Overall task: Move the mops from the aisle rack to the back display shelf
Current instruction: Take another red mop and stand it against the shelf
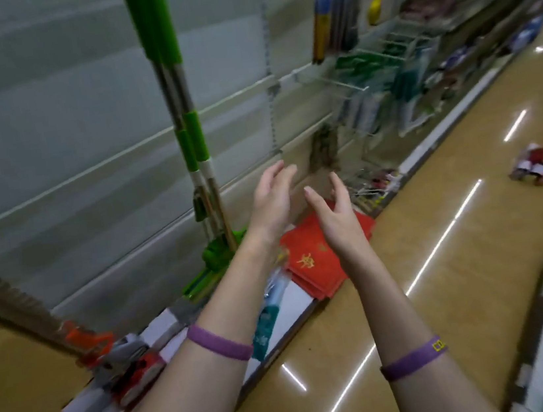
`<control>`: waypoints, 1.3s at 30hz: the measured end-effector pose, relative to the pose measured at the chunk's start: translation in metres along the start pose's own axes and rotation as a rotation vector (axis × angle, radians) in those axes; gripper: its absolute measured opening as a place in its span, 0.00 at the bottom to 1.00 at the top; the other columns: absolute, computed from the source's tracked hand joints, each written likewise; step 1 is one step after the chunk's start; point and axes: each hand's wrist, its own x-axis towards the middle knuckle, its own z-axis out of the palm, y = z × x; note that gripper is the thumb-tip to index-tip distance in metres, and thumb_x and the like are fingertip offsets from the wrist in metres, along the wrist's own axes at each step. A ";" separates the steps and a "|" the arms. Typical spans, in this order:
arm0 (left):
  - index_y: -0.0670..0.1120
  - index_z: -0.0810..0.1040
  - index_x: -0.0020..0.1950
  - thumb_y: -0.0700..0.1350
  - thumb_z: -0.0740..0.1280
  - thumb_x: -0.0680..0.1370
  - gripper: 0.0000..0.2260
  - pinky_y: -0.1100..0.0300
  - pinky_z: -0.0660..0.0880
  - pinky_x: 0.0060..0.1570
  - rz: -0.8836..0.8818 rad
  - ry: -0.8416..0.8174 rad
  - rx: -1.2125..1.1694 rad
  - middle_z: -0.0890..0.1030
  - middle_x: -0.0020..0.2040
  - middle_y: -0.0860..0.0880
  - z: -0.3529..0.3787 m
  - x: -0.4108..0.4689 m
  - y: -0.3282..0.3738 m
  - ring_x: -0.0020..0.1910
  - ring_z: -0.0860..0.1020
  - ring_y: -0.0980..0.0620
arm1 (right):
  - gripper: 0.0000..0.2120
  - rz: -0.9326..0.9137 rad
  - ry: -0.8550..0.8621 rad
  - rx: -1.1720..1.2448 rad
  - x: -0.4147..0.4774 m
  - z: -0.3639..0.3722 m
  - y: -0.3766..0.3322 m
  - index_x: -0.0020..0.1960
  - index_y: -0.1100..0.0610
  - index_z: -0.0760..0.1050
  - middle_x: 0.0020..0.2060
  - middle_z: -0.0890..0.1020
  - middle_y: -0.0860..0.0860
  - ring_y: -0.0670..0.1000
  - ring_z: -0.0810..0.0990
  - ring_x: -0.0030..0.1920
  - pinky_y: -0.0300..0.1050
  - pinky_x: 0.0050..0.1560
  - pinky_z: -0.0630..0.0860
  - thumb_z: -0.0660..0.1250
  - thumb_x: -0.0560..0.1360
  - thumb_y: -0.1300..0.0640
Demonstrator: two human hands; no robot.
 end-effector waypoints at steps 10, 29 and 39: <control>0.45 0.71 0.72 0.48 0.65 0.81 0.20 0.77 0.70 0.48 -0.032 -0.472 0.110 0.76 0.62 0.52 0.214 0.010 -0.017 0.53 0.76 0.65 | 0.37 0.087 0.436 0.086 0.029 -0.208 0.028 0.81 0.49 0.52 0.80 0.58 0.49 0.47 0.57 0.78 0.47 0.76 0.59 0.65 0.78 0.42; 0.51 0.65 0.76 0.54 0.61 0.81 0.24 0.59 0.62 0.59 -0.079 -0.864 0.218 0.67 0.75 0.51 0.456 0.149 -0.025 0.73 0.64 0.51 | 0.37 0.164 0.788 0.133 0.192 -0.374 0.045 0.80 0.42 0.48 0.80 0.53 0.47 0.51 0.55 0.79 0.46 0.66 0.60 0.63 0.78 0.38; 0.50 0.63 0.77 0.55 0.60 0.81 0.25 0.58 0.62 0.59 -0.085 -0.874 0.216 0.68 0.74 0.50 0.552 0.249 -0.021 0.73 0.64 0.51 | 0.36 0.139 0.799 0.136 0.312 -0.436 0.045 0.80 0.42 0.48 0.81 0.52 0.47 0.51 0.54 0.79 0.45 0.65 0.59 0.63 0.79 0.39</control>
